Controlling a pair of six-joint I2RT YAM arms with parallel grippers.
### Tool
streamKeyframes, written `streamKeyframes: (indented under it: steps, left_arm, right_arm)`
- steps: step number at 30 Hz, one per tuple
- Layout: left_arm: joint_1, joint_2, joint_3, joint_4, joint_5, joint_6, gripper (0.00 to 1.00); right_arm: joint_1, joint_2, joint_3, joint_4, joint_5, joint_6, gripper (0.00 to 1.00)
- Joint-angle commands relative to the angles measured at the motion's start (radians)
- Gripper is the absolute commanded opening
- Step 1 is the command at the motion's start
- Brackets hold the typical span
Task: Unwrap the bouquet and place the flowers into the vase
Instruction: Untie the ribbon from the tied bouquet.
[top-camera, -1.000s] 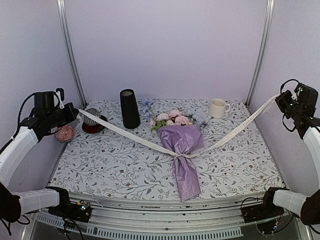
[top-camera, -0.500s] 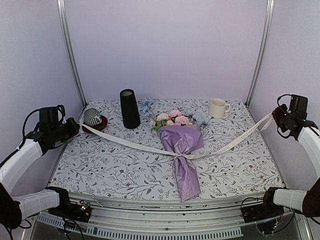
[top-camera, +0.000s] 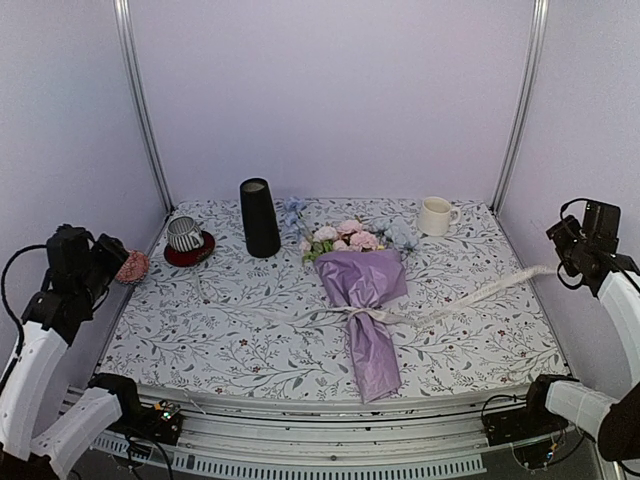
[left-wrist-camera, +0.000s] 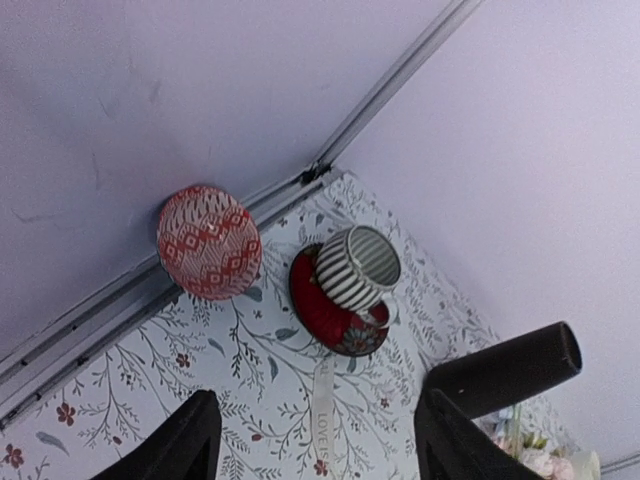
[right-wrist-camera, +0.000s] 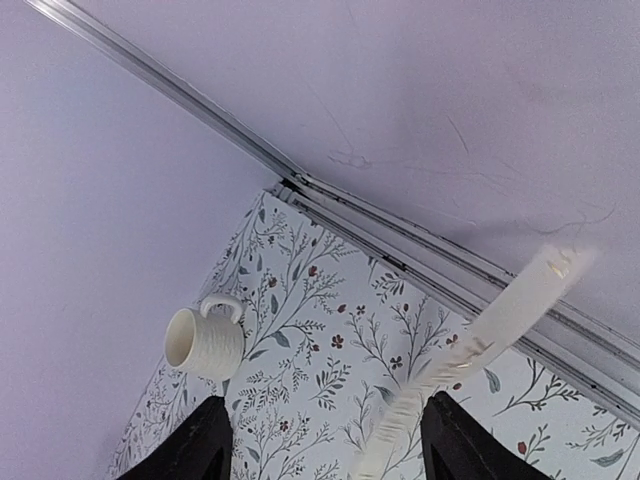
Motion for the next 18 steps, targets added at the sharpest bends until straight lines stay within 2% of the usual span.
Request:
streamKeyframes:
  steps: [1,5,7,8,10,14,16,18]
  left_arm:
    - [0.008,-0.13,0.012,0.005,-0.088,0.027,0.71]
    - [0.007,-0.177,0.041,-0.009,-0.1,0.06,0.72]
    - [0.007,-0.179,0.059,0.004,-0.046,0.115,0.71]
    - [0.007,-0.177,0.06,0.037,0.032,0.169,0.71]
    - [0.007,-0.169,0.047,0.123,0.277,0.258,0.68]
    - [0.005,-0.084,-0.002,0.288,0.714,0.29,0.58]
    - [-0.008,-0.034,-0.03,0.355,0.825,0.289,0.56]
    - [-0.048,0.001,-0.058,0.397,0.854,0.286,0.56]
  right_arm:
    - [0.0,-0.072,0.029,0.006,0.039,-0.059,0.68]
    - [0.0,-0.101,0.057,-0.033,0.093,-0.066,0.73]
    - [0.002,-0.103,0.067,-0.022,0.049,-0.097,0.73]
    - [0.0,-0.104,0.069,0.002,-0.018,-0.132,0.73]
    - [0.001,-0.11,0.051,0.086,-0.242,-0.25,0.73]
    - [0.007,-0.106,-0.026,0.269,-0.705,-0.344,0.71]
    - [0.036,-0.079,-0.046,0.332,-0.809,-0.335,0.69]
    - [0.096,-0.051,-0.053,0.355,-0.852,-0.346,0.67]
